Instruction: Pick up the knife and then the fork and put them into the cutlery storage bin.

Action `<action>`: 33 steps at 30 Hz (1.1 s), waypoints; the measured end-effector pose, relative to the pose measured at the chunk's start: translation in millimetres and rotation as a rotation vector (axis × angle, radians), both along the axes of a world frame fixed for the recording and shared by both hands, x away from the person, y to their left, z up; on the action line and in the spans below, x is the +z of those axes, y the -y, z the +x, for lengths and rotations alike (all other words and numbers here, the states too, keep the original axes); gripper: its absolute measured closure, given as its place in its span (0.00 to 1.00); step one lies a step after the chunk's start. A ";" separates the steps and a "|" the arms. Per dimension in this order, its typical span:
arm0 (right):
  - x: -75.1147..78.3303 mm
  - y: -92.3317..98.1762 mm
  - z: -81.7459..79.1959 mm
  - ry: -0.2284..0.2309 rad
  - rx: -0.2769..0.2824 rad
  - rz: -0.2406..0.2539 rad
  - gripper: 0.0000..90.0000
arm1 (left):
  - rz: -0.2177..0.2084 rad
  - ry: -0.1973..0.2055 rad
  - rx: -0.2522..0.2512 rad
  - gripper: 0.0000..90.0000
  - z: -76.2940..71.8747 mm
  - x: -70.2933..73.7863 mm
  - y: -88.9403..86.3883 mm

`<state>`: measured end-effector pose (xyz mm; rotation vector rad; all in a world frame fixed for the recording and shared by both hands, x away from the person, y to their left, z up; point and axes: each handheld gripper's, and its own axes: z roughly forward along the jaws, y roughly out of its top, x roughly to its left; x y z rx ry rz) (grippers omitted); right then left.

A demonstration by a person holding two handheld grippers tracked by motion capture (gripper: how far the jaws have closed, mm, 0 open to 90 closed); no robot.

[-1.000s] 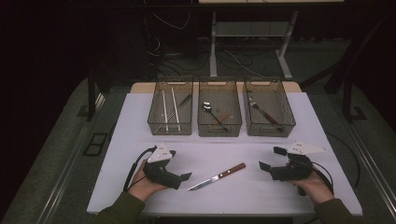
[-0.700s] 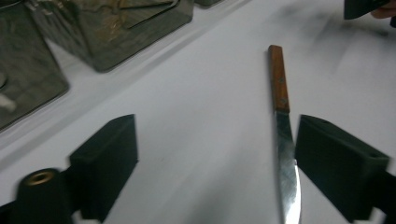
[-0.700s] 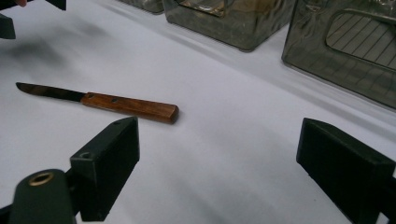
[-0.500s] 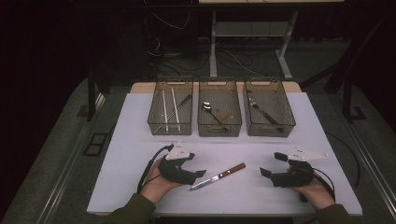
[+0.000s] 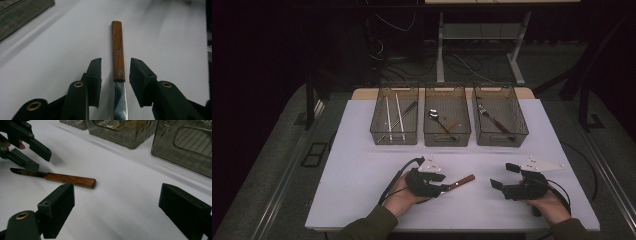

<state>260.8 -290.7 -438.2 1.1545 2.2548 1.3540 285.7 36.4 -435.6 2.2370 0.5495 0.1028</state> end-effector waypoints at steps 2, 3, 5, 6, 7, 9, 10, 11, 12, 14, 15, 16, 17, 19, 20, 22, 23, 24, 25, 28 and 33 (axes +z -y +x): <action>0.0 0.3 0.1 0.000 0.001 0.000 0.15 | 0.024 0.015 -0.025 0.71 1.9 -1.5 5.0; 0.0 0.5 0.2 0.001 0.001 0.001 0.15 | 0.032 0.013 -0.030 0.72 1.9 -2.3 7.2; 0.3 0.9 0.2 0.001 0.000 0.003 0.15 | 0.047 0.012 -0.037 0.73 1.7 -4.1 10.5; 0.4 1.0 0.2 0.002 0.000 0.004 0.15 | 0.051 0.011 -0.036 0.74 1.6 -5.5 12.2; 0.3 1.1 0.2 0.002 0.000 0.006 0.15 | 0.055 0.011 -0.031 0.74 1.4 -7.2 13.6; 0.4 1.2 0.3 0.001 0.001 0.008 0.15 | 0.066 0.005 -0.034 0.76 2.1 -9.7 15.1; 0.4 1.1 0.1 0.001 0.000 0.008 0.15 | 0.084 0.005 -0.044 0.77 2.5 -10.0 14.7; 0.5 1.1 0.0 0.001 0.000 0.007 0.15 | 0.089 0.005 -0.044 0.78 2.1 -10.8 14.9; 0.7 1.3 0.0 0.002 0.001 0.007 0.15 | 0.088 0.012 -0.043 0.79 1.8 -11.4 15.2; 0.7 1.4 0.2 0.003 0.001 0.008 0.15 | 0.077 0.015 -0.030 0.80 0.7 -12.3 16.1; 0.6 1.3 0.2 0.002 0.001 0.008 0.15 | 0.077 0.019 -0.031 0.80 0.4 -12.7 16.1; 0.6 1.4 0.3 0.001 0.002 0.008 0.15 | 0.090 0.033 -0.042 0.80 -0.1 -12.8 15.3; 0.6 1.5 0.3 0.001 0.003 0.008 0.15 | 0.093 0.049 -0.044 0.81 -1.7 -13.2 15.9; 0.8 1.4 0.2 -0.002 0.014 0.000 0.15 | 0.108 0.062 -0.056 0.81 -3.1 -12.8 16.5; 0.5 1.1 0.4 -0.001 0.019 -0.010 0.15 | 0.109 0.063 -0.063 0.82 -2.9 -12.7 16.6; 0.3 1.2 0.6 -0.001 0.033 -0.016 0.15 | 0.108 0.064 -0.072 0.84 -2.2 -12.8 16.5; 0.6 1.3 0.9 -0.011 0.039 -0.010 0.15 | 0.104 0.058 -0.073 0.85 -1.6 -12.8 16.5; 1.0 1.3 0.9 -0.017 0.042 -0.007 0.15 | 0.106 0.057 -0.077 0.85 -0.8 -12.5 16.4; 1.4 1.2 0.9 -0.018 0.043 -0.008 0.15 | 0.109 0.056 -0.083 0.85 -0.4 -12.2 16.6; 2.7 1.6 2.2 -0.040 0.051 -0.016 0.16 | 0.113 0.059 -0.093 0.85 0.3 -11.4 17.5; 3.5 0.8 6.0 -0.115 0.079 -0.021 0.15 | 0.110 0.037 -0.106 0.85 2.5 -10.2 15.0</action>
